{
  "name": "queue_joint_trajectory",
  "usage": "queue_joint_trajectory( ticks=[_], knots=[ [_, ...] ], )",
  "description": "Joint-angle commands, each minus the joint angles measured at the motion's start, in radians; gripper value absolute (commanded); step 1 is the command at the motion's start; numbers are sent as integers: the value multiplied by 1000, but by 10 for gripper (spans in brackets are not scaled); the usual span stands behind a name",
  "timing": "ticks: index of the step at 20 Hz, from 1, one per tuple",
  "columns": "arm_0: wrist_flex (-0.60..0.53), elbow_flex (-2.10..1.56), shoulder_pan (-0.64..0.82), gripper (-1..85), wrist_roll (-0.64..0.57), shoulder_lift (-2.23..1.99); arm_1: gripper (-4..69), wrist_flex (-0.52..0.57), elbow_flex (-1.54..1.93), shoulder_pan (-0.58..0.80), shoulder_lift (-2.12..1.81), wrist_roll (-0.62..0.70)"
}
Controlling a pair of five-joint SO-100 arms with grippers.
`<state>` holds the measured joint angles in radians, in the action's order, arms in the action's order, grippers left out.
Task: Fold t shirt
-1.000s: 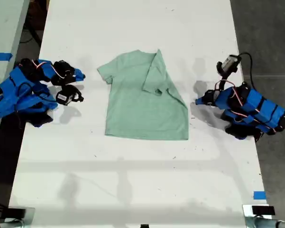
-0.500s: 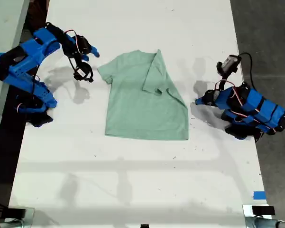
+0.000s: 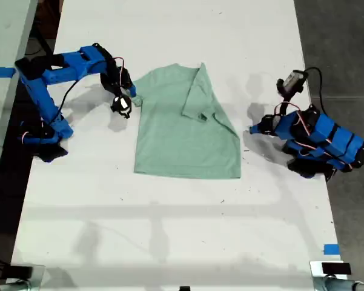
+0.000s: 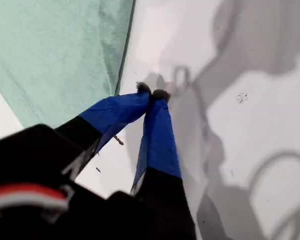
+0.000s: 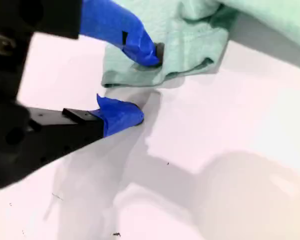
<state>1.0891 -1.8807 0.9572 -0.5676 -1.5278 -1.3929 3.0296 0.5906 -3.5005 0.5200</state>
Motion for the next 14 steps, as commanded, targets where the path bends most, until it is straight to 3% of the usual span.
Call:
queue_joint_trajectory(
  ticks=[1, 3, 8, 9, 11, 14],
  knots=[
    [5, 49, 32, 87, 15, -29, 11, -14, 32, -8, -9, -8],
    [0, 48, 46, -4, 12, -6, 11, -14, 32, -8, -9, -8],
    [3, -8, 41, -4, 89, -29, 11, -14, 32, -8, -9, -5],
    [9, -5, 35, 9, 92, -97, 11, -14, 32, -8, -9, -5],
    [46, 44, 21, 156, 94, -218, 11, -12, 32, -8, -9, -3],
    [77, 156, 15, 159, 48, -245, 11, -12, 32, -8, -9, -2]
  ],
)
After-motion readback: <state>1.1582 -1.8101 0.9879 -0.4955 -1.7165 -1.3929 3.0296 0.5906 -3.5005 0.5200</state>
